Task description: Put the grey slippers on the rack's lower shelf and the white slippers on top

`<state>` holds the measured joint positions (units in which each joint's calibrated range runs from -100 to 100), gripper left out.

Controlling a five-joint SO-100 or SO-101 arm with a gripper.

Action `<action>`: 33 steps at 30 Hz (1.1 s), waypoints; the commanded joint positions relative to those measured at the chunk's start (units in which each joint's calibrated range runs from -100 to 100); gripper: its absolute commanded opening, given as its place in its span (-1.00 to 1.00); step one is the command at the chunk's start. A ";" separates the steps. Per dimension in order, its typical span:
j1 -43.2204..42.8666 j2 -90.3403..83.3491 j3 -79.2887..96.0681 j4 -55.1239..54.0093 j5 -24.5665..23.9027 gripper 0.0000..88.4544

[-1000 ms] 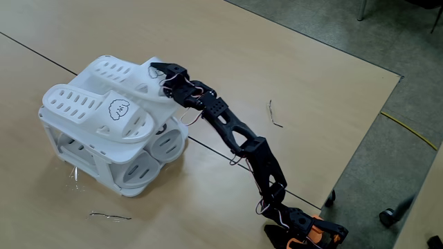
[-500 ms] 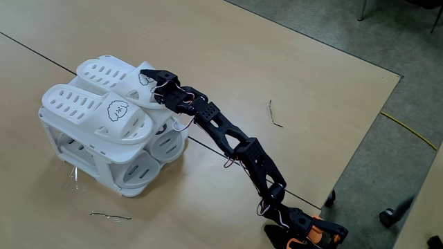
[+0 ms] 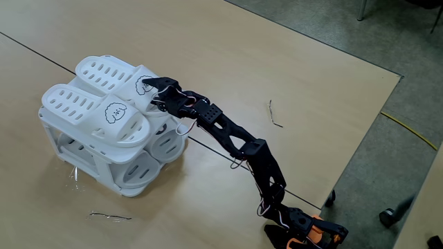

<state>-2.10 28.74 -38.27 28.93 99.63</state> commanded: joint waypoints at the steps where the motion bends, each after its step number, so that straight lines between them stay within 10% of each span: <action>1: 0.62 -7.67 10.08 0.49 0.37 -0.55; 17: 0.37 -40.82 41.93 0.06 0.37 -0.55; 33: 0.21 3.86 -14.63 -1.32 0.37 -0.55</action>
<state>-2.17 29.65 -41.60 28.41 99.63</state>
